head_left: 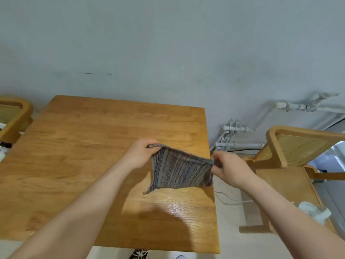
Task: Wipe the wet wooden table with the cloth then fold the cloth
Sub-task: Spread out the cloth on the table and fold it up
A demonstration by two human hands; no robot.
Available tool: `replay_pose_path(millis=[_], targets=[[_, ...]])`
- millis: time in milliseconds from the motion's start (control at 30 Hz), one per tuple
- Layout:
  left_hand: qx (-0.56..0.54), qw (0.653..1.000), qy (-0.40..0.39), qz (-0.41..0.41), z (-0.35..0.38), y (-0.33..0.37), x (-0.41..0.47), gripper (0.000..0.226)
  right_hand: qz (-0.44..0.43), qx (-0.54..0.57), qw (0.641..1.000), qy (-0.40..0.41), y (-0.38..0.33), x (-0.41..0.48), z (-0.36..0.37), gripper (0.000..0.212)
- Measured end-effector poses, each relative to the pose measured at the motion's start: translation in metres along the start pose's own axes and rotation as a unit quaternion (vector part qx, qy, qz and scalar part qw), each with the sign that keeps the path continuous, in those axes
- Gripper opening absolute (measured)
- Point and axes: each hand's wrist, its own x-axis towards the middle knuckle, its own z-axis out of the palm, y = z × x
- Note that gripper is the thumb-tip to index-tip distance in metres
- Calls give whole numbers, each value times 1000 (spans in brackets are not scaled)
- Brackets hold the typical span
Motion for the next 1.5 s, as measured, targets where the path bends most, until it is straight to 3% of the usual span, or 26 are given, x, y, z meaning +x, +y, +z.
replay_pose_path(millis=[133,200,267,400,533,667,767,833,900,967,1100,1500], targets=[[-55,982,146,109,-35,34,9,27,-6,77,972,223,-12,17,-36,6],[-69,972,176,141,-44,36,-1,41,-30,79,963,256,-12,10,-35,8],[-74,974,171,127,-39,23,-14,51,-32,69,968,240,-7,-2,-18,11],[33,996,78,-15,7,-33,-45,41,-2,24,993,115,5,-33,44,22],[200,973,-99,-62,43,-75,-67,15,19,-17,994,-105,16,-64,93,18],[213,927,-290,-102,44,-87,-73,12,39,39,958,-280,23,-73,101,27],[183,908,-361,-112,40,-92,-72,12,53,86,948,-303,26,-67,95,33],[123,930,-324,-123,40,-96,-68,12,85,147,955,-244,29,-59,92,34],[67,960,-229,-145,42,-97,-65,9,128,233,950,-167,32,-49,91,31],[19,976,-123,-177,47,-96,-58,24,172,290,938,-86,33,-38,92,24],[-25,985,-7,-172,54,-88,-41,35,210,289,934,19,30,-12,96,15],[106,983,66,-136,71,-96,-11,27,184,100,977,38,27,28,119,21]])
